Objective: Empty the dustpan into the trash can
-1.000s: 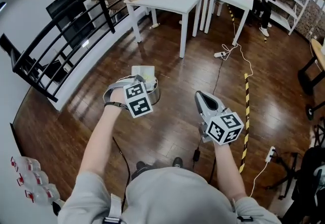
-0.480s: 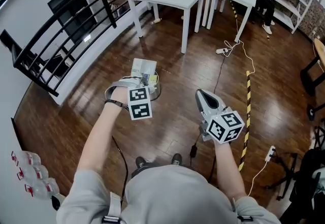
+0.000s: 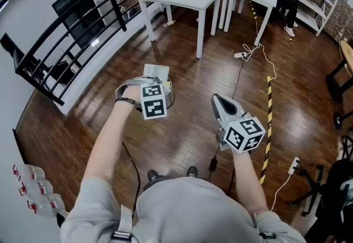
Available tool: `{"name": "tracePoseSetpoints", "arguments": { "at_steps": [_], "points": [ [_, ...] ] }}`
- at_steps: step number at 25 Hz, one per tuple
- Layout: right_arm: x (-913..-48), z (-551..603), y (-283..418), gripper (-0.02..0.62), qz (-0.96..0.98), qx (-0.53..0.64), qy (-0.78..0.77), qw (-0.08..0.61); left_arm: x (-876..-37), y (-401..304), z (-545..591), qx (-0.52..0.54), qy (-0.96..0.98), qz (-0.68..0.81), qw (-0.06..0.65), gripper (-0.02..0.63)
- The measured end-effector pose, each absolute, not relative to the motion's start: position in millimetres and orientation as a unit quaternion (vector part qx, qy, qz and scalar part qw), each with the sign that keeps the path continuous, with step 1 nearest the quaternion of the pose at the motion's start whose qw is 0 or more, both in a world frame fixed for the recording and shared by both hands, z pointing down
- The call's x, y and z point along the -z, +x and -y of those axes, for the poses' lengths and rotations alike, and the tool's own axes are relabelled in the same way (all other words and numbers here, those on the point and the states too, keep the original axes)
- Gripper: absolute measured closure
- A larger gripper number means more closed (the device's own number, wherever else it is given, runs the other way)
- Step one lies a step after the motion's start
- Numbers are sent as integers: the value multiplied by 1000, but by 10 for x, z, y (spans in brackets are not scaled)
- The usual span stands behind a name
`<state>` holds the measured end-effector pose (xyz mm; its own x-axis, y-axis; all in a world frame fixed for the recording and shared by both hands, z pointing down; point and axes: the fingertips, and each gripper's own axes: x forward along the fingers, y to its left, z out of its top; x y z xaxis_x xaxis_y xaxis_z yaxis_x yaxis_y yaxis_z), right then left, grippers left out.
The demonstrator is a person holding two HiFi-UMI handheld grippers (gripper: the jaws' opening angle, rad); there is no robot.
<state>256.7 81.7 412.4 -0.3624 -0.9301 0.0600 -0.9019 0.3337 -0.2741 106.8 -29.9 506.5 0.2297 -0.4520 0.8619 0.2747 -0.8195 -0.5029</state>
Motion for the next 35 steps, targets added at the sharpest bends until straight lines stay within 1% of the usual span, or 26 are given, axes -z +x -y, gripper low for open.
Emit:
{"name": "tracePoseSetpoints", "arguments": {
  "at_steps": [8,15,21,24,29,35],
  "points": [
    [-4079,-969,2767,595,-800,127,-582,74,-5108,1435,224,651,-674,31,347,489],
    [-4012,-1115,2981,595,-783,118,-605,87,-5105,1667,209,667,-642,75,371,489],
    [-4028,-1173,3119,595,-776,119,-613,94,-5097,1749,189,668,-637,84,375,489],
    [-4039,-1147,3098,595,-778,120,-610,93,-5104,1725,212,666,-645,76,368,489],
    [-4067,-1069,3030,595,-787,126,-598,87,-4965,1594,355,646,-686,21,333,492],
    [-4048,-849,2669,595,-807,129,-572,74,-4795,1122,590,609,-734,-63,295,506]
  ]
}}
